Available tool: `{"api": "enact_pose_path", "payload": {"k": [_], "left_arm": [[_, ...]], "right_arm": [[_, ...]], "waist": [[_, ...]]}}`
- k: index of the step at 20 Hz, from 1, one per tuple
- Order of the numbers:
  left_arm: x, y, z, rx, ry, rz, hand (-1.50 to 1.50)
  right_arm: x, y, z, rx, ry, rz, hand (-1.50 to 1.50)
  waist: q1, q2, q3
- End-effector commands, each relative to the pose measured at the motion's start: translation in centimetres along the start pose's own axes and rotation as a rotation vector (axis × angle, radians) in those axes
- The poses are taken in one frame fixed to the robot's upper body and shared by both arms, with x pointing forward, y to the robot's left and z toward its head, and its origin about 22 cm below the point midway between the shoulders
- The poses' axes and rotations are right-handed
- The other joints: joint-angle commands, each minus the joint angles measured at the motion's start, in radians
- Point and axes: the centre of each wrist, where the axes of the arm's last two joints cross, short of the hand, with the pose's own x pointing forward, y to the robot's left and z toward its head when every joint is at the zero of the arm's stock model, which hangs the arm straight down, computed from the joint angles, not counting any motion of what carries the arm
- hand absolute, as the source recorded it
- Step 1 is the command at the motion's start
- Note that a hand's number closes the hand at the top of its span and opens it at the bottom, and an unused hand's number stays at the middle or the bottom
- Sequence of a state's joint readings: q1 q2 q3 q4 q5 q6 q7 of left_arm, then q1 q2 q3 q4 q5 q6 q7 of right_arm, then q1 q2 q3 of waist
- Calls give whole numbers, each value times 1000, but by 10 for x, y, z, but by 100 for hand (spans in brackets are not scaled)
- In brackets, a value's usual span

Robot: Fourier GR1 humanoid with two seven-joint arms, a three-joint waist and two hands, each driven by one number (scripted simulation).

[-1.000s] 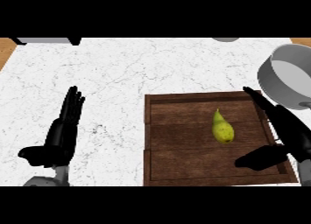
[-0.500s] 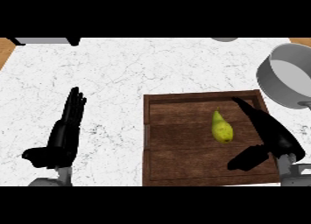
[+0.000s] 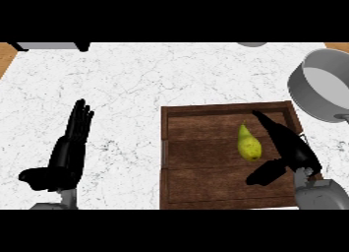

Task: Pick the pear from the tray and place it in the pot

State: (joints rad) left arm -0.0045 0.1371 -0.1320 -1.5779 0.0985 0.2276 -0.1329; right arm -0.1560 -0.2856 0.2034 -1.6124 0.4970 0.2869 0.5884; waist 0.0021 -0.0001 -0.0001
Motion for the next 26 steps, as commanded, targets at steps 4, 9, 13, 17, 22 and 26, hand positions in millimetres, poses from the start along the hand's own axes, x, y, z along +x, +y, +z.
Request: {"api": "enact_pose_path", "payload": {"k": [4, 9, 13, 17, 22, 26], "left_arm": [[8, -4, 0, -8, -8, -12, 0], [0, -11, 3, 4, 9, -7, 0], [12, -2, -4, -7, -5, -12, 0], [-9, -2, 10, -10, 3, 6, 0], [6, -7, -5, -5, -8, 6, 0], [5, -12, 2, -9, -1, 1, 0]], "right_arm": [[-9, 9, -26, 11, 8, 0, -150], [-9, 40, -31, 20, -21, 47, 150], [4, 26, -46, -172, -84, 91, 150], [-3, 22, -32, -187, -98, 87, 150], [16, 33, -29, -200, -125, 125, 150], [57, 38, -72, -171, -77, 342, 150]], "waist": [[1, 0, 0], [0, 0, 0], [7, 1, 1], [0, 0, 0], [-1, 0, 0], [22, 4, 0]]}}
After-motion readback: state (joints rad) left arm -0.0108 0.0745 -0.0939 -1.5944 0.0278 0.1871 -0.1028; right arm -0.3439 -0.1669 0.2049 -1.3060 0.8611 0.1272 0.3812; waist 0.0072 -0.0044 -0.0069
